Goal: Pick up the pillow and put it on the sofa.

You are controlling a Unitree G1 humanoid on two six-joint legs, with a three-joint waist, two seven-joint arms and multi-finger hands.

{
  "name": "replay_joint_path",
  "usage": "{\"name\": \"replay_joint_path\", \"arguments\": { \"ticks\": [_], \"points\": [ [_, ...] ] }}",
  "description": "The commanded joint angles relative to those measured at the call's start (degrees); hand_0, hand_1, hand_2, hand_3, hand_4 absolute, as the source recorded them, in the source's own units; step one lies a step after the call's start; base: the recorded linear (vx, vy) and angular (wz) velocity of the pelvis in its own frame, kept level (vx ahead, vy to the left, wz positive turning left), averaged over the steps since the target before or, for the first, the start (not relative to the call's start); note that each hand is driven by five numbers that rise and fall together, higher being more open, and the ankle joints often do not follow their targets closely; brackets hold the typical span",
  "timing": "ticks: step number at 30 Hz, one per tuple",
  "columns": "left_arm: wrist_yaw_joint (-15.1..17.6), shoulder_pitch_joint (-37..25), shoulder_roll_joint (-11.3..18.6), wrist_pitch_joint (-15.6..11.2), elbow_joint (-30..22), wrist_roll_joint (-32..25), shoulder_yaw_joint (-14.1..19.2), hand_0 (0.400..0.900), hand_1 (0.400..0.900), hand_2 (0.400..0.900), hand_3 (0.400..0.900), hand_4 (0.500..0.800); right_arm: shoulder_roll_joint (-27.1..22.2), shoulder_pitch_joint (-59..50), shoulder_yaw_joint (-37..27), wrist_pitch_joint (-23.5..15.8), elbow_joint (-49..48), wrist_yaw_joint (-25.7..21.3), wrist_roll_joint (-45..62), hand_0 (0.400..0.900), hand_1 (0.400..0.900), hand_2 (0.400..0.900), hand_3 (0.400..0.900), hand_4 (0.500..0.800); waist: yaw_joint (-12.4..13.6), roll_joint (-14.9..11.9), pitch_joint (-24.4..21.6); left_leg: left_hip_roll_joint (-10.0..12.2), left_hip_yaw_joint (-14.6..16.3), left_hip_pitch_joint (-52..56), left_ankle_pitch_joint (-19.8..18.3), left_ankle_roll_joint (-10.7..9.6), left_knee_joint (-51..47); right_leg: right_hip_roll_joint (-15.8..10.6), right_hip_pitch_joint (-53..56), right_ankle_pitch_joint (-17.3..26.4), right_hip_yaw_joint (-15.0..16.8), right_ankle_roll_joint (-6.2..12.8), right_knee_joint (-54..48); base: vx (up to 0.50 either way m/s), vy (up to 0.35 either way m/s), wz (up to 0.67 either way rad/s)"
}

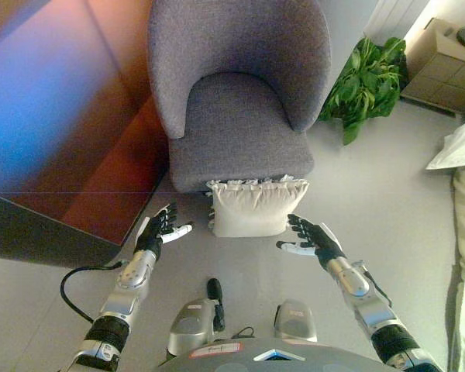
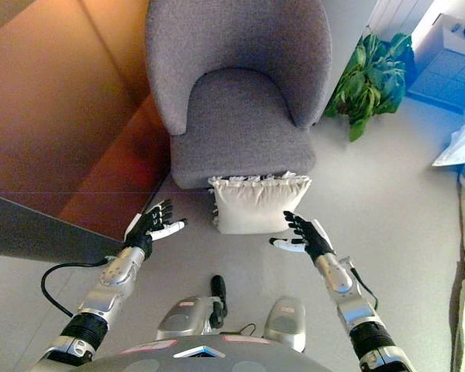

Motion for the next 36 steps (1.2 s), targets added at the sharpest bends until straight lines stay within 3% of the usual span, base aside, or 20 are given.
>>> {"name": "replay_joint_path", "arguments": {
  "ticks": [1,3,5,8,9,11,13,16,18,19,21,26,29,30,36],
  "points": [
    [1.6,-0.8,1.8,-3.8,-5.8,0.1,1.2,0.9,0.9,0.9,0.9,0.8,-4.1,-4.3,-1.4,-3.3,-4.3,-2.5,-1.9,0.9,0.9,0.9,0.9,0.8,-1.9,0.5,0.5,2.3,-3.9,-1.9,-1.5,-3.3,2.3,2.5,2.9,6.6,-6.8,-1.48,-12.8,0.24,-0.164,0.24],
    [2.0,-1.7,1.4,-4.2,-4.9,-0.2,0.8,0.9,0.9,0.9,0.9,0.8,-4.8,-6.3,-1.2,-3.1,-3.5,-4.0,-3.4,0.9,0.9,0.9,0.9,0.8,-1.8,0.3,1.2,3.4,-4.9,-1.4,-2.7,-5.5,2.4,-0.5,2.4,8.9,-7.3,-0.13,-26.0,0.26,-0.287,0.26],
    [2.5,-2.5,1.5,-4.6,-3.8,-0.8,1.1,0.9,0.9,0.9,0.9,0.8,-5.1,-7.7,-1.3,-2.5,-3.0,-5.1,-4.4,0.9,0.9,0.9,0.9,0.8,-2.3,-0.7,1.5,5.0,-6.9,-0.3,-4.4,-8.3,2.3,-4.5,1.0,16.5,-4.6,3.38,-39.5,0.35,-0.401,0.37],
    [2.8,-2.5,2.4,-4.5,-3.8,-1.2,2.3,0.9,0.9,0.9,0.9,0.8,-5.9,-8.1,-2.2,-1.6,-3.6,-5.6,-6.4,0.9,0.9,0.9,0.9,0.8,-3.1,-1.5,1.6,7.6,-7.6,3.8,-5.8,-10.7,0.6,-5.4,-1.3,22.5,-3.8,6.58,-44.8,0.37,-0.338,0.4],
    [3.1,-2.8,2.6,-4.6,-3.5,-1.4,2.1,0.9,0.9,0.9,0.9,0.8,-5.9,-7.3,-2.8,-1.8,-3.4,-5.7,-6.4,0.9,0.9,0.9,0.9,0.8,-2.8,-2.0,1.2,8.1,-9.1,3.7,-6.4,-11.6,0.9,-5.2,-0.3,19.9,-3.4,6.52,-43.9,0.29,-0.362,0.56],
    [3.2,-2.2,2.2,-4.4,-4.8,-1.6,2.1,0.9,0.9,0.9,0.9,0.8,-6.2,-7.0,-2.4,-1.6,-4.0,-5.4,-7.9,0.9,0.9,0.9,0.9,0.8,-2.3,-2.6,0.9,10.1,-8.9,5.3,-6.7,-12.6,0.3,-4.6,-0.6,20.4,-5.1,6.36,-41.3,0.27,-0.391,0.58],
    [3.5,-2.5,0.8,-4.9,-3.0,-2.0,1.2,0.9,0.9,0.9,0.9,0.8,-7.7,-7.7,-2.3,-1.9,-1.6,-6.7,-8.8,0.9,0.9,0.9,0.9,0.8,-3.0,-1.6,0.4,12.7,-10.5,4.9,-6.3,-13.4,1.6,-2.9,-0.3,18.5,-5.5,5.51,-39.1,0.28,-0.388,0.84],
    [2.4,-4.5,-0.4,-4.8,-3.3,-3.2,-1.5,0.9,0.9,0.9,0.9,0.8,-10.9,-9.1,-2.0,-1.9,-2.2,-8.5,-11.5,0.9,0.9,0.9,0.9,0.8,-4.2,0.0,1.8,15.6,-8.2,1.9,-4.6,-12.9,5.3,-2.1,-1.5,14.0,-8.1,3.57,-33.5,0.1,-0.274,0.81],
    [3.5,-9.3,-0.6,-5.1,-4.0,-3.8,-3.9,0.9,0.9,0.9,0.9,0.8,-14.4,-12.2,-1.0,-1.8,-3.0,-11.3,-16.5,0.9,0.9,0.9,0.9,0.8,-5.5,1.4,4.2,17.5,-2.5,-2.6,-4.0,-12.2,8.1,-2.5,-3.8,11.6,-9.8,2.74,-30.0,-0.07,-0.206,0.87],
    [3.5,-9.4,-0.6,-5.1,-4.0,-3.8,-3.8,0.9,0.9,0.9,0.9,0.8,-14.4,-12.3,-0.9,-1.8,-2.8,-11.3,-16.5,0.9,0.9,0.9,0.9,0.8,-5.6,1.4,4.1,17.5,-2.5,-2.8,-4.1,-12.2,8.3,-2.5,-4.0,11.5,-9.8,2.72,-29.9,-0.09,-0.121,0.46],
    [5.2,-12.7,-1.1,-5.4,-3.6,-4.2,-4.5,0.9,0.9,0.9,0.9,0.8,-16.8,-16.3,0.7,-1.3,-3.2,-13.2,-20.3,0.9,0.9,0.9,0.9,0.8,-6.1,2.0,5.9,18.3,0.4,-5.3,-3.7,-12.3,10.0,-2.4,-7.1,11.2,-9.8,2.29,-28.1,-0.09,-0.045,0.02],
    [8.8,-19.8,-1.9,-6.1,-3.5,-4.2,-5.9,0.9,0.9,0.9,0.9,0.8,-19.7,-27.9,4.9,0.4,-0.8,-18.5,-27.1,0.9,0.9,0.9,0.9,0.8,-5.9,2.7,9.0,17.8,1.2,-10.9,-4.5,-12.9,12.5,-3.4,-14.9,12.4,-7.4,2.73,-25.9,-0.11,0.012,-0.04],
    [11.9,-24.7,-1.9,-6.2,-3.1,-3.4,-6.1,0.9,0.9,0.9,0.9,0.8,-20.3,-32.0,5.3,1.8,-1.0,-21.7,-29.6,0.9,0.9,0.9,0.9,0.8,-6.3,2.7,11.2,17.0,0.3,-16.0,-5.7,-12.9,15.3,-4.4,-19.7,12.5,-5.8,2.86,-23.2,-0.1,0.052,0.08],
    [13.2,-26.7,-1.7,-6.5,-3.1,-3.0,-6.5,0.9,0.9,0.9,0.9,0.8,-20.9,-34.0,5.3,2.5,-0.3,-23.2,-30.7,0.9,0.9,0.9,0.9,0.8,-6.0,2.9,12.2,17.0,-1.0,-19.4,-8.1,-13.6,18.6,-4.7,-21.7,11.0,-4.9,3.72,-20.8,-0.03,0.017,0.17],
    [15.9,-32.5,-1.3,-6.6,-3.1,-2.2,-7.6,0.9,0.9,0.9,0.9,0.8,-21.4,-39.2,6.2,3.2,1.5,-25.6,-29.9,0.9,0.9,0.9,0.9,0.8,-6.2,3.1,13.5,16.6,-3.6,-31.9,-11.1,-13.8,27.9,-6.0,-30.1,9.5,-3.4,3.71,-15.0,-0.08,0.009,0.17]
  ]
}}
